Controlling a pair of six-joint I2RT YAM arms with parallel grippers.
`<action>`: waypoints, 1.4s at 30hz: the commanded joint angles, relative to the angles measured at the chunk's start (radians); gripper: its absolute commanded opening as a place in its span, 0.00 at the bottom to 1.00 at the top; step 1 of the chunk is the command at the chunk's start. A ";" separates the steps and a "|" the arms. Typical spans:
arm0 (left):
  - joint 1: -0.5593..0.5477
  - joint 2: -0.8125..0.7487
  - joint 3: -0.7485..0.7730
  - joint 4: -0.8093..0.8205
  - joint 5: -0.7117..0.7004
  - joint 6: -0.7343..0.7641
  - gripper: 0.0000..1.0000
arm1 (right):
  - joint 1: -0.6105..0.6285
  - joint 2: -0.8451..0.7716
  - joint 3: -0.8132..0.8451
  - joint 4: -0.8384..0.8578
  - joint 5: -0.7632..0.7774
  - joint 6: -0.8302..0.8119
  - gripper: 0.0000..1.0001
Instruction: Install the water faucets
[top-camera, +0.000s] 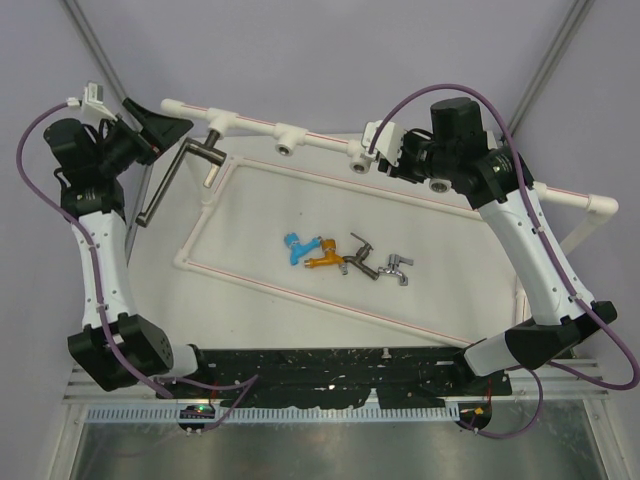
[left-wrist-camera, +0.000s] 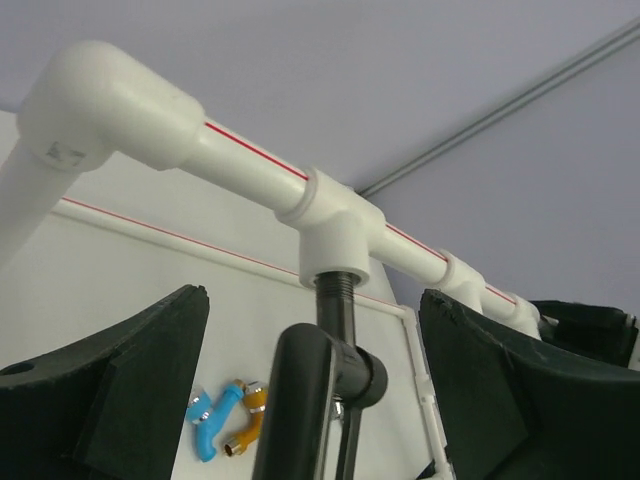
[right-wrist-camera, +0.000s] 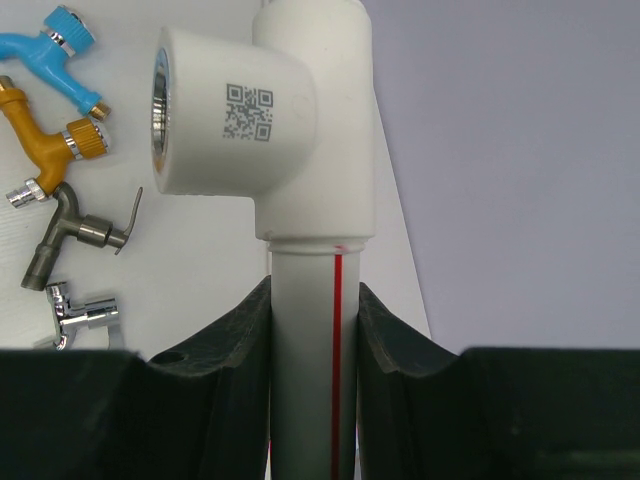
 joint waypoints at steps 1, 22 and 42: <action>0.006 -0.051 0.021 0.044 0.127 -0.010 0.88 | 0.026 -0.026 -0.012 -0.038 -0.160 0.017 0.05; -0.040 -0.011 0.108 -0.257 0.106 0.206 0.40 | 0.026 -0.020 -0.008 -0.038 -0.166 0.022 0.05; -0.650 -0.152 0.039 -0.496 -0.955 1.162 0.00 | 0.026 -0.014 0.002 -0.037 -0.173 0.026 0.05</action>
